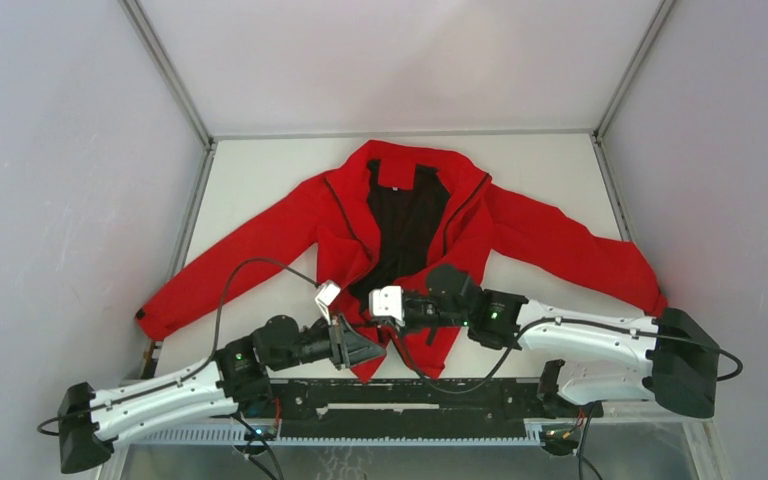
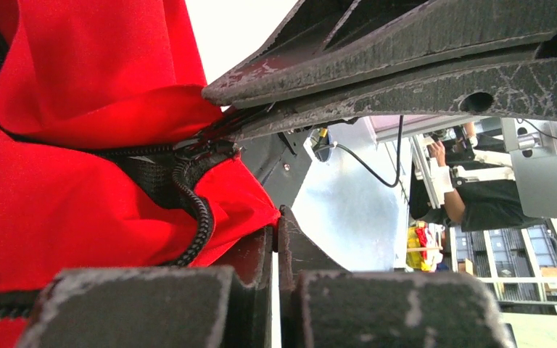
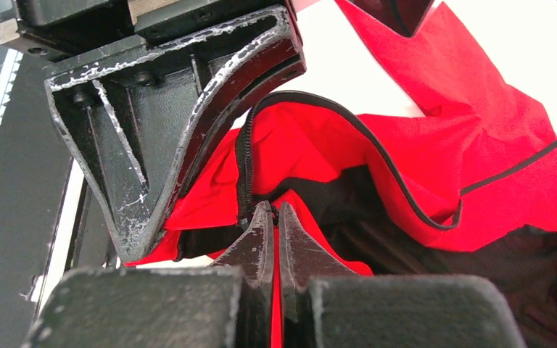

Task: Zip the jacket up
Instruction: Zip the zipper on the jacket.

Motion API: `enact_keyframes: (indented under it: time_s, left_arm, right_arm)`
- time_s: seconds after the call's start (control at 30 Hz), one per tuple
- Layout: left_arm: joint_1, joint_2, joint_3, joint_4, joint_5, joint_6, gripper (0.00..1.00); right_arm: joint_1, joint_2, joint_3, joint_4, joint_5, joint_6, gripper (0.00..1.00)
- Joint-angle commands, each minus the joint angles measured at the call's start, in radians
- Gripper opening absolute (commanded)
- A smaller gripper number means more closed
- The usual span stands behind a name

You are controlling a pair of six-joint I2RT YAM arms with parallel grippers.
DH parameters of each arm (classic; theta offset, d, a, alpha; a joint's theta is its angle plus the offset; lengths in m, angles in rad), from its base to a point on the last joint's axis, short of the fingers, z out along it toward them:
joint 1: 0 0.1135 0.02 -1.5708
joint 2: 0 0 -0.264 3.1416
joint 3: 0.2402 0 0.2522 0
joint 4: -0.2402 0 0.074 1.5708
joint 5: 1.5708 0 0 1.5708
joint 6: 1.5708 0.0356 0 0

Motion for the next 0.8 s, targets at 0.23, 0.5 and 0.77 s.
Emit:
enact_keyframes:
  time_s: [0.23, 0.5, 0.77]
  left_arm:
    - [-0.045, -0.103, 0.079, -0.091, 0.028, -0.006, 0.00]
    - [-0.045, -0.147, 0.097, -0.152, -0.030, -0.036, 0.06]
    - [-0.045, -0.194, 0.149, -0.218, -0.035, -0.042, 0.44]
  right_arm:
    - [0.086, -0.126, -0.036, 0.147, 0.506, -0.029, 0.00]
    - [0.216, -0.253, -0.130, 0.144, 0.716, -0.025, 0.00]
    - [0.305, -0.265, -0.162, 0.207, 0.842, 0.004, 0.00]
